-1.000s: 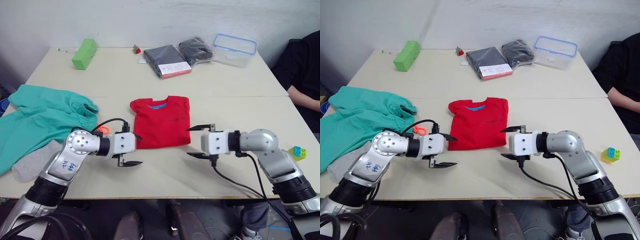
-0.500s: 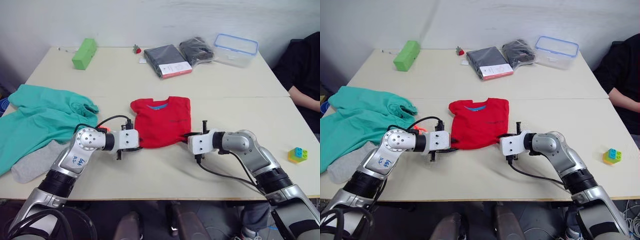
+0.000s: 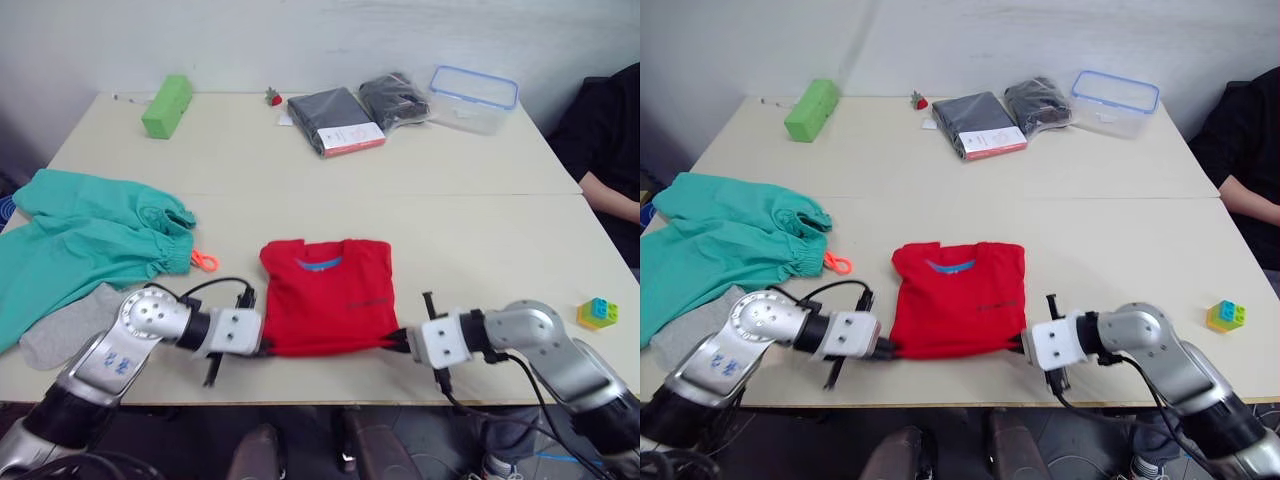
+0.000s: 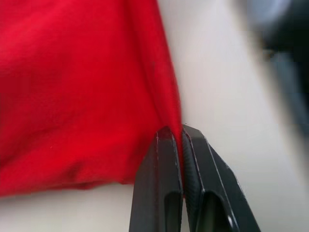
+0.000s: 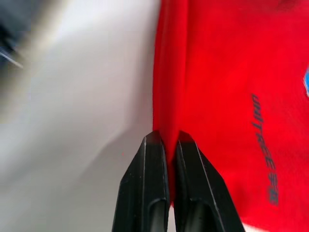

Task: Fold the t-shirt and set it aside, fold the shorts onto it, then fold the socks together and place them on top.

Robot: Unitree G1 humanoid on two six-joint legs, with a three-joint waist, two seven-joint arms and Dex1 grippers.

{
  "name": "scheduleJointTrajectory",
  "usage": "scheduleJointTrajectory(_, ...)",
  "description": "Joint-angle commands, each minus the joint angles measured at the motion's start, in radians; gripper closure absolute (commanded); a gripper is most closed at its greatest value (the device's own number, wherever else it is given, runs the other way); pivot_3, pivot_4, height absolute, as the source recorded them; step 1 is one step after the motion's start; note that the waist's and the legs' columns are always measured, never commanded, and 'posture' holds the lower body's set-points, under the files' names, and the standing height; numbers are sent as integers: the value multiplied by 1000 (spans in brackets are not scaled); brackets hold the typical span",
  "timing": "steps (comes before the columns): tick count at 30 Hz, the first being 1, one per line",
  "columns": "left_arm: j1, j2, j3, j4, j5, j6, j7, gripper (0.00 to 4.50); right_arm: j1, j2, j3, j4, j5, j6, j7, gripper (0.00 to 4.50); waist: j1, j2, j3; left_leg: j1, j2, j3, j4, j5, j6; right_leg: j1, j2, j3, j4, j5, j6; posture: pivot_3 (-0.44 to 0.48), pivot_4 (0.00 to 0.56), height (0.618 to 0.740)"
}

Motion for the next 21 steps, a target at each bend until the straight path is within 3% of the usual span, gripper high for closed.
scheduleJointTrajectory(1,56,44,46,-62,2,42,13,4469,67,-27,-75,-101,17,64,-40,4500,1,0,0,0,0,0,0,0,0,0,0,0,0,0,0,0,150,740)
scheduleJointTrajectory(9,131,42,88,-117,-10,153,112,4469,148,-25,-128,-99,11,106,-121,4500,0,-1,0,0,-1,1,2,2,3,2,0,2,-4,-6,-10,0,150,740)
scheduleJointTrajectory(12,145,46,109,-107,-37,173,118,3755,168,-22,-132,-43,3,69,-131,3745,1,-2,0,0,-1,1,2,2,2,2,0,1,-4,-6,-10,0,150,740)
scheduleJointTrajectory(16,159,38,157,-98,-86,206,120,2487,198,-13,-154,-7,18,23,-126,2299,1,-1,0,0,-1,1,0,2,2,2,0,1,-4,-6,-9,0,150,740)
scheduleJointTrajectory(20,168,40,306,-125,-300,360,74,1244,233,-29,-259,-67,228,126,-55,964,0,-2,1,0,0,0,-2,2,2,1,0,0,-4,-2,-1,0,150,740)
scheduleJointTrajectory(21,158,40,343,-132,-360,406,66,919,219,-25,-283,-77,270,168,-60,951,-1,-2,1,0,0,0,-2,2,2,1,0,0,-4,-2,-1,0,150,740)
